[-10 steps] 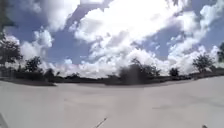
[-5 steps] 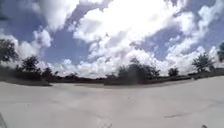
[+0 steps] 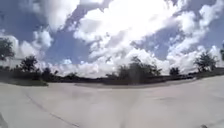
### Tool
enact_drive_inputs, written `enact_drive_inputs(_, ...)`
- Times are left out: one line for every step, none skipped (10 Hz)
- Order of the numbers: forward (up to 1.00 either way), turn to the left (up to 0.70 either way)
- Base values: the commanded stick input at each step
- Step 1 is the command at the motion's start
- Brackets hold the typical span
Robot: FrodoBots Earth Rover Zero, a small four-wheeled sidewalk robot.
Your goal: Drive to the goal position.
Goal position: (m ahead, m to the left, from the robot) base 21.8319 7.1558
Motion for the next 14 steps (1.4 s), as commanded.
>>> enact_drive_inputs(1.0,0.01)
enact_drive_inputs(1.0,0.0)
enact_drive_inputs(1.0,0.0)
enact_drive_inputs(1.0,0.0)
enact_drive_inputs(1.0,0.0)
enact_drive_inputs(1.0,0.0)
enact_drive_inputs(1.0,0.0)
enact_drive_inputs(1.0,0.0)
enact_drive_inputs(1.0,0.0)
enact_drive_inputs(1.0,0.0)
enact_drive_inputs(1.0,0.0)
enact_drive_inputs(1.0,0.0)
enact_drive_inputs(1.0,0.0)
enact_drive_inputs(1.0,0.0)
